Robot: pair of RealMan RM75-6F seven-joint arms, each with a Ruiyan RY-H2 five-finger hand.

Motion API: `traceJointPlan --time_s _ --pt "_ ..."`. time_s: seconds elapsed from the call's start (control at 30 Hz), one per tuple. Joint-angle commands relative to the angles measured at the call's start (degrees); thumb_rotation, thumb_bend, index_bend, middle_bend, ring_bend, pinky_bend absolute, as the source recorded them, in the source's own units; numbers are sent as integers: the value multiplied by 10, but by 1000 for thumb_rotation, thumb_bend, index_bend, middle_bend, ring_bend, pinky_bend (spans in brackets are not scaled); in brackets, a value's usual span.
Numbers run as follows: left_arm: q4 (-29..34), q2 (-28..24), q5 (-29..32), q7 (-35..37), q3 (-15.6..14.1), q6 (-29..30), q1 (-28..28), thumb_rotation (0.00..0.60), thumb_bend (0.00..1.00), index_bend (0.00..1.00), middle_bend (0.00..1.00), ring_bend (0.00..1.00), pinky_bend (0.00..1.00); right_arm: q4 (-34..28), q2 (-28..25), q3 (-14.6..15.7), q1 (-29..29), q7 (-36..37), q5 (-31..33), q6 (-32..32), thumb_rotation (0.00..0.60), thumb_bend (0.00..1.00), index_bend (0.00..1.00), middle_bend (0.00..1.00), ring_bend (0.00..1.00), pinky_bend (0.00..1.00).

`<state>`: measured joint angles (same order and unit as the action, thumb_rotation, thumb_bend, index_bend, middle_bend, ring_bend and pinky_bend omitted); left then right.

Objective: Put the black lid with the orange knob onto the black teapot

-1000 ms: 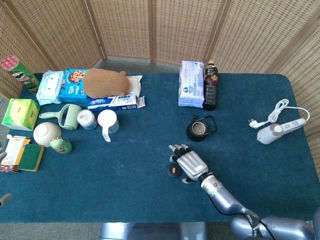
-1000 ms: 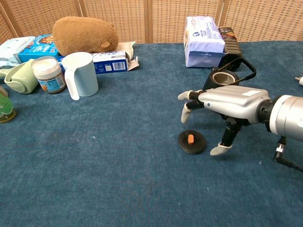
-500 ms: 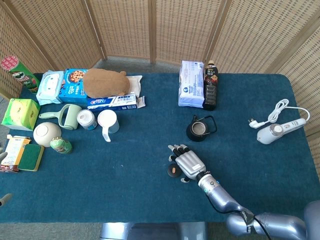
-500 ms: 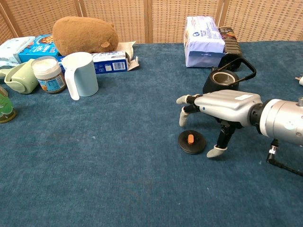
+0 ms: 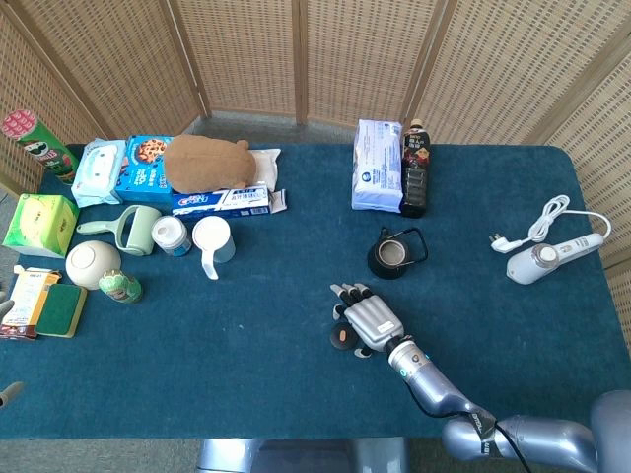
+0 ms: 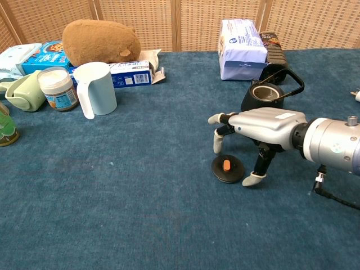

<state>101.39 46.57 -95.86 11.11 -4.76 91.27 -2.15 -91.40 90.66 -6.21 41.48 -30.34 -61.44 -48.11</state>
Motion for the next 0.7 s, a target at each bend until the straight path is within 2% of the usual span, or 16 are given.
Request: traceJointPlan --time_s 0.03,0.37,0.7 --pt "0 0 0 0 0 0 0 600 123 0 0 0 48 1 2 1 2 0 1 -2 600 187 334 14 0 0" --pt "1 -1 -1 1 -1 0 0 600 122 0 0 0 48 1 4 9 6 7 2 -11 600 191 400 20 0 0" --pt "1 -2 1 6 0 1 -1 600 122 0 0 0 48 -17 -5 10 5 24 -10 -22 600 196 407 23 1 0"
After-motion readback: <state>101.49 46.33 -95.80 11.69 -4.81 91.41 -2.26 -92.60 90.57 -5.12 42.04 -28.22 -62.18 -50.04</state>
